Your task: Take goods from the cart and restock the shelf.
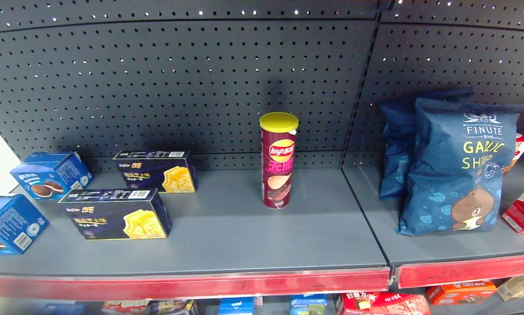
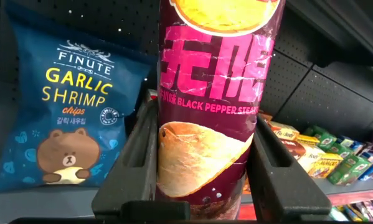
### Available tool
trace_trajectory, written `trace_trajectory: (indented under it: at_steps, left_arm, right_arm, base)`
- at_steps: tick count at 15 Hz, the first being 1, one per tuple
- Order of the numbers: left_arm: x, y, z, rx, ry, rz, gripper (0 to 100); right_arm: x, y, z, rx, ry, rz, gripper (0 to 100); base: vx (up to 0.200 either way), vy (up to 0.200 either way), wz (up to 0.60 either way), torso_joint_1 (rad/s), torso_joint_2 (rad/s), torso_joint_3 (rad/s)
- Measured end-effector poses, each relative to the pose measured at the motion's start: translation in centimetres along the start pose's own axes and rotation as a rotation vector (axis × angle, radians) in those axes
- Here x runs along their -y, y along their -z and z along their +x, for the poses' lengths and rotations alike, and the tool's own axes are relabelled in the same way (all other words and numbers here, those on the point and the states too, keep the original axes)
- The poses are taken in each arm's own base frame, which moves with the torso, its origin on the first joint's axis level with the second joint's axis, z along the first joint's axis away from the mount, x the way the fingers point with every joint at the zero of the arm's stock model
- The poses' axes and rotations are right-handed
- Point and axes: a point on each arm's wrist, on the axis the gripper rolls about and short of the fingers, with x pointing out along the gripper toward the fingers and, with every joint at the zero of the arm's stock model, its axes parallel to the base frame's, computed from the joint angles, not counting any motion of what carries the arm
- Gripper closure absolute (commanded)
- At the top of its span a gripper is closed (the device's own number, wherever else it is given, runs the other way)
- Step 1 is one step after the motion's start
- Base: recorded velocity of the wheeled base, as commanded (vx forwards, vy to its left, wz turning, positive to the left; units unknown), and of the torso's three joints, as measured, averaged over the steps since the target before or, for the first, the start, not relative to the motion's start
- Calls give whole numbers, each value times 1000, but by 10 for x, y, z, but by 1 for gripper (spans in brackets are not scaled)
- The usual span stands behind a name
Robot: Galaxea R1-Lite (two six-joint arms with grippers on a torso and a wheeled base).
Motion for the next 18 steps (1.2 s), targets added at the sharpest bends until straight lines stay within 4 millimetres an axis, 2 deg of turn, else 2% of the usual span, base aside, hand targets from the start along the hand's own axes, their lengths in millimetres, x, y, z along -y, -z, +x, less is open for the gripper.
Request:
trace_trajectory:
  at_steps: [14, 18]
  left_arm:
    - [0, 0, 0, -2, 4, 5, 0]
    - [2, 0, 0, -4, 87, 51, 0]
  right_arm:
    - [4, -9, -1, 32, 17, 2, 100]
    - [8, -10, -2, -33, 131, -1, 100]
  base:
    - [0, 0, 0, 0, 0, 0]
    - [0, 0, 0, 0, 0, 0]
